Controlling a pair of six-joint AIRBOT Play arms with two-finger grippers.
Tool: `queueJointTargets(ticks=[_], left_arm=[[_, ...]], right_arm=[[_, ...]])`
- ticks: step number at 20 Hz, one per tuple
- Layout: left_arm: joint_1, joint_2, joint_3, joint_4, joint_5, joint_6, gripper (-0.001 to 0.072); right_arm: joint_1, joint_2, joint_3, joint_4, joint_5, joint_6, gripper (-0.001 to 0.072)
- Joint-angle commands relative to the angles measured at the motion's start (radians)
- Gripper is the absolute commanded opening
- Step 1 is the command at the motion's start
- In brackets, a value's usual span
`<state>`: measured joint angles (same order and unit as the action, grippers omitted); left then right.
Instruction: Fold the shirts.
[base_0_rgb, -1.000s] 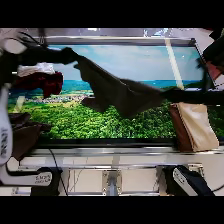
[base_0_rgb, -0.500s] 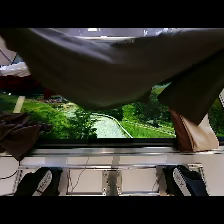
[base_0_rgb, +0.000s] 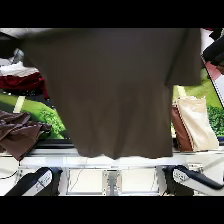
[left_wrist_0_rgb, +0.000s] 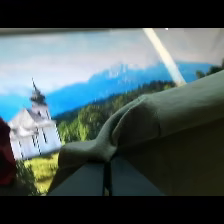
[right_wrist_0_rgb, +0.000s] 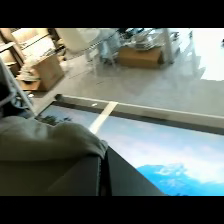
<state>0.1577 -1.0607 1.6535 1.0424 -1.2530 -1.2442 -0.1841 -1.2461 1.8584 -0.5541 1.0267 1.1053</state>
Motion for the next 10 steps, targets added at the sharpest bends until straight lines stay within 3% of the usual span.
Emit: queueJointTargets(ticks=[1,7,8,9,10], left_arm=[[-0.017,-0.227,-0.127,0.005,-0.048,-0.016,0.0008],[-0.039,-0.565,-0.291,0.02,0.122,-0.033,0.0009],[-0.039,-0.596,-0.291,0.018,0.156,-0.04,0.0028],[-0.038,-0.613,-0.291,0.001,0.193,-0.039,0.0209],[-0.033,-0.615,-0.291,-0.021,0.229,-0.039,0.0436]], right_arm=[[0.121,-0.296,0.003,0.133,-0.1,-0.067,0.0006],[0.383,-0.661,0.003,0.135,-0.55,-0.105,0.0033],[0.408,-0.683,0.003,0.135,-0.616,-0.105,0.0191],[0.429,-0.693,0.003,0.135,-0.673,-0.105,0.0474],[0.44,-0.69,0.008,0.13,-0.697,-0.106,0.0547]])
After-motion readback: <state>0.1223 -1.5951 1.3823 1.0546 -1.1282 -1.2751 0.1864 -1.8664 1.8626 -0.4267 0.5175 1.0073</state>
